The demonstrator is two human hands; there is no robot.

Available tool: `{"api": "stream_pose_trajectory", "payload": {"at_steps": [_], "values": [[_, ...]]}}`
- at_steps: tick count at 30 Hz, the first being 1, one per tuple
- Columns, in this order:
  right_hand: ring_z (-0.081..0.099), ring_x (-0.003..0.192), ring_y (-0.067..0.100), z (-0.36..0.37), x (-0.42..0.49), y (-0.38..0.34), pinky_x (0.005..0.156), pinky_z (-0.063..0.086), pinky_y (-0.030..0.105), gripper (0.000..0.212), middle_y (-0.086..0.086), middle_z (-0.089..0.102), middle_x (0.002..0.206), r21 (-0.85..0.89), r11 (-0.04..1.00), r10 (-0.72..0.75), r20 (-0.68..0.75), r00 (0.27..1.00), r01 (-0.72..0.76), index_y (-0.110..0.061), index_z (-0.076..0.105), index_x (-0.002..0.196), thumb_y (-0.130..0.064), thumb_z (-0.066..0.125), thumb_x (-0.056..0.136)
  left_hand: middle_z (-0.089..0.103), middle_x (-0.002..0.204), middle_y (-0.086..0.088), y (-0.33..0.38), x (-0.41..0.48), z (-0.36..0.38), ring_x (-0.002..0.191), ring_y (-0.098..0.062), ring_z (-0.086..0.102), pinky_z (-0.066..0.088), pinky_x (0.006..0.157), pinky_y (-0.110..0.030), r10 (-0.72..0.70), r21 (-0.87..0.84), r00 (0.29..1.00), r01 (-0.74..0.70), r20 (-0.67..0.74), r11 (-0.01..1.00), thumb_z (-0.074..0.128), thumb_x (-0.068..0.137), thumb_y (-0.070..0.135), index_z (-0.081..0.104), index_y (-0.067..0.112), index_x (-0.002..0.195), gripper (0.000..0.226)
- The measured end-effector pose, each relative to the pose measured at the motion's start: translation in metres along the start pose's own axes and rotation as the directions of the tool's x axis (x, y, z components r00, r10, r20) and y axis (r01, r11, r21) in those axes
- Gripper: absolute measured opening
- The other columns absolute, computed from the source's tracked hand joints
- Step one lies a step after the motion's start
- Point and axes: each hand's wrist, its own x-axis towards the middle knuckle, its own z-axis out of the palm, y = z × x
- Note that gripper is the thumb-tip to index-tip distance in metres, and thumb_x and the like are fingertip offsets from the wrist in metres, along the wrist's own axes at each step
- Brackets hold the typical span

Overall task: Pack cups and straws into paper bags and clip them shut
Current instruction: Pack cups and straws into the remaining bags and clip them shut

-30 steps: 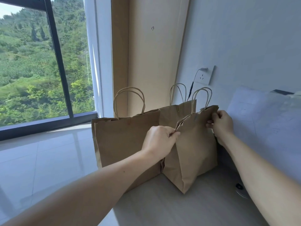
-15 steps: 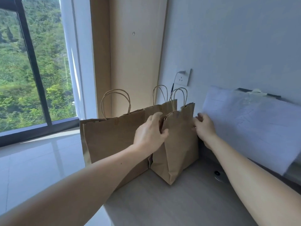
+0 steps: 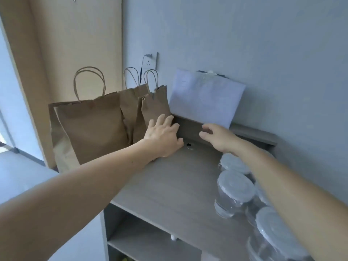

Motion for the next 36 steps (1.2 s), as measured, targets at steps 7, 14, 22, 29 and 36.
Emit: {"api": "stream_pose_trajectory", "payload": {"at_steps": [7,14,22,29,36], "values": [[0.041,0.137,0.023,-0.055,-0.12,0.061,0.109,0.033,0.033,0.054,0.005,0.039,0.153,-0.111,0.974,0.183,-0.126,0.975,-0.197,-0.014,0.041,0.147,-0.036,0.051,0.099,0.032,0.153,-0.004,0.117,-0.016,-0.019,0.141,-0.028,0.023,0.026,0.109,-0.046,0.167,-0.175,0.984,-0.153,0.068,0.973,0.042,0.093,0.051,0.043,0.02,0.141,0.057],[0.038,0.14,0.022,-0.112,-0.242,0.147,0.11,0.03,0.03,0.054,0.008,0.037,0.155,-0.066,0.935,0.324,-0.251,0.912,-0.35,-0.011,0.039,0.148,-0.036,0.048,0.102,0.037,0.15,-0.005,0.262,-0.025,-0.043,0.14,-0.03,0.028,0.027,0.111,-0.047,0.341,-0.242,0.94,-0.323,0.035,0.915,0.046,0.091,0.052,0.044,0.022,0.142,0.059],[0.034,0.141,0.021,-0.167,-0.388,0.284,0.107,0.029,0.029,0.055,0.003,0.032,0.157,0.045,0.866,0.493,-0.25,0.833,-0.499,-0.017,0.036,0.15,-0.043,0.045,0.102,0.036,0.153,-0.006,0.473,-0.062,-0.039,0.14,-0.031,0.029,0.03,0.11,-0.048,0.514,-0.252,0.85,-0.476,0.114,0.843,0.045,0.094,0.055,0.036,0.02,0.149,0.066],[0.036,0.14,0.021,-0.168,-0.472,0.38,0.101,0.03,0.027,0.055,0.003,0.034,0.156,0.103,0.798,0.601,-0.21,0.771,-0.594,-0.016,0.037,0.149,-0.044,0.043,0.102,0.035,0.154,-0.006,0.597,-0.097,0.008,0.141,-0.031,0.029,0.03,0.11,-0.048,0.596,-0.336,0.764,-0.51,0.247,0.792,0.045,0.095,0.055,0.032,0.02,0.151,0.067],[0.042,0.136,0.021,-0.158,-0.513,0.461,0.097,0.035,0.027,0.056,0.004,0.041,0.152,0.188,0.701,0.713,-0.181,0.677,-0.688,-0.015,0.038,0.148,-0.044,0.047,0.101,0.037,0.153,-0.005,0.689,-0.099,0.066,0.14,-0.03,0.03,0.031,0.111,-0.047,0.671,-0.427,0.675,-0.533,0.307,0.731,0.045,0.095,0.053,0.034,0.021,0.151,0.065]]}}
